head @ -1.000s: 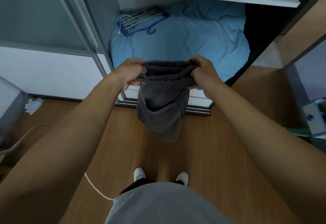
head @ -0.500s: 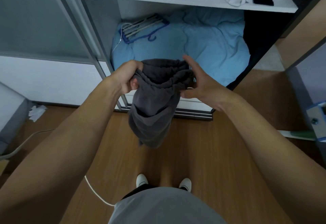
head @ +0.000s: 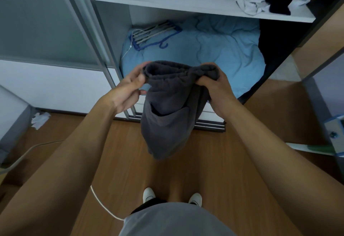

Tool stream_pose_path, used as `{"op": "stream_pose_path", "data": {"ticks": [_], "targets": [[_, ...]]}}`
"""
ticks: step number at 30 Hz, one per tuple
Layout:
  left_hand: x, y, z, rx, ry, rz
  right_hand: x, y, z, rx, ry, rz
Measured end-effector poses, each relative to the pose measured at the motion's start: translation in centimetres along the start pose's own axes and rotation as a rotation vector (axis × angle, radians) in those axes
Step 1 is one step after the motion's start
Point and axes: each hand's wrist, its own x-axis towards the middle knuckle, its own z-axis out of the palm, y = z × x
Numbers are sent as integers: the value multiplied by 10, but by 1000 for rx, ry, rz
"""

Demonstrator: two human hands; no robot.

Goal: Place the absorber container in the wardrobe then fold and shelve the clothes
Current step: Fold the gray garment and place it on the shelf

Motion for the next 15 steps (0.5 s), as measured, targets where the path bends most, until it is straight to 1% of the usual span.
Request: {"op": "stream_pose_path", "data": {"ticks": [1, 4, 5, 8, 10, 13, 14, 15], "targets": [[-1, -10, 1, 32, -13, -12, 1, -1, 1, 55, -7, 22], [0, -32, 20, 152, -73, -125, 2, -5, -1, 169, -64, 86], [3, -36, 29, 146, -79, -130, 2, -7, -2, 187, -92, 116], [18, -41, 51, 77, -28, -91, 0, -15, -11, 182, -151, 192], [27, -36, 65, 84, 24, -49, 1, -23, -23, 204, -115, 195], [39, -26, 83, 14, 104, -15, 8, -29, -53, 331, 5, 215], [41, -21, 90, -18, 104, -23, 7, -26, -63, 363, 26, 240], [43, -16, 98, -47, 96, -34, 4, -19, -71, 341, 31, 261]]}}
